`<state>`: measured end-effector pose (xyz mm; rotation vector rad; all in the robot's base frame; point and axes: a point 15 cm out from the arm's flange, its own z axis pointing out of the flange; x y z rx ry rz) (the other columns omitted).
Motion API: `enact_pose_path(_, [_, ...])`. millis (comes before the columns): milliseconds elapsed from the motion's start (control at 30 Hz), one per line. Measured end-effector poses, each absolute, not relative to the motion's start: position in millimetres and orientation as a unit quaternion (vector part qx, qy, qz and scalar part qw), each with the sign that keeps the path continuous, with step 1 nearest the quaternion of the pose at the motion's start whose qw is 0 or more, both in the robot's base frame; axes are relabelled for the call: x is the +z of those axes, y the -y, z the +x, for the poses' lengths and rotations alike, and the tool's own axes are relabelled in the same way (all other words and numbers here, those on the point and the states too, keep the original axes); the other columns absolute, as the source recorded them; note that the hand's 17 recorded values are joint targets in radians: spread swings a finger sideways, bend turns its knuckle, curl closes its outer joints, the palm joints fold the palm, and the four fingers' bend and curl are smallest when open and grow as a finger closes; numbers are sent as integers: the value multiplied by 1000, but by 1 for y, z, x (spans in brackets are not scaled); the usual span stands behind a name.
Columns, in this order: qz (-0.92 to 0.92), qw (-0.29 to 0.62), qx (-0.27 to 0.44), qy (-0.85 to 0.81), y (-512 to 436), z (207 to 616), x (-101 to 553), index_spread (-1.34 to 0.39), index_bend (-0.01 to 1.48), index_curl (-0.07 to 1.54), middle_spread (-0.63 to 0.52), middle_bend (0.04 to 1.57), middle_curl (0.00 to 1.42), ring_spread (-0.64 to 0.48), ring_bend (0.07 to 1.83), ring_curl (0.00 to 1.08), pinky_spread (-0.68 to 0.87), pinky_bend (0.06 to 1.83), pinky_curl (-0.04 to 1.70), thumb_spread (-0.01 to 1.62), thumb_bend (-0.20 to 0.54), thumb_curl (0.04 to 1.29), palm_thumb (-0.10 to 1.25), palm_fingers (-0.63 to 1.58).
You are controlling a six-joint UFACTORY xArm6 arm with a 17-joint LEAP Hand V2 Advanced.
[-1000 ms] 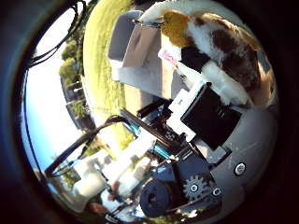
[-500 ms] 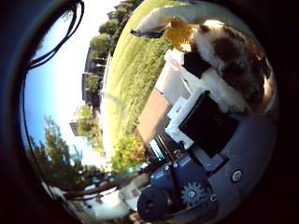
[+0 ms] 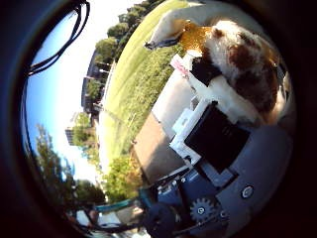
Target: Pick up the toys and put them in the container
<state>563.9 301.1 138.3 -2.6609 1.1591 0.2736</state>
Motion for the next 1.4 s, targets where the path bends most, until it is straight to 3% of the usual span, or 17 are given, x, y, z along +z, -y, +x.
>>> enact_pose_path(67, [-909, 104, 93, -393, -298, 563, 130, -657, 667, 635, -112, 807, 806, 37, 1202, 761, 266, 1344, 870, 1113, -45, 644, 802, 165])
enact_pose_path(200, [-911, 93, 96, -391, -293, 560, 126, -480, 466, 524, -32, 498, 614, 190, 943, 578, 375, 1163, 738, 1101, -45, 592, 745, -158])
enact_pose_path(467, [-917, 52, 94, -384, -258, 556, 134, -456, 169, 370, 94, 180, 430, 302, 628, 391, 485, 969, 584, 1097, -39, 485, 681, -97])
enact_pose_path(767, [-895, -4, 40, -445, -83, 585, 199, -348, 147, 295, 123, 178, 368, 301, 547, 339, 509, 794, 469, 1109, -31, 417, 661, -37])
enact_pose_path(967, [-877, -61, 17, -476, 42, 588, 195, -264, 157, 277, 111, 188, 359, 292, 521, 323, 505, 736, 415, 1109, -31, 393, 650, 21])
enact_pose_path(1400, [-844, -123, 133, -504, 102, 542, -8, -224, 154, 250, 141, 169, 323, 297, 487, 312, 488, 706, 354, 1122, -32, 356, 639, -6])
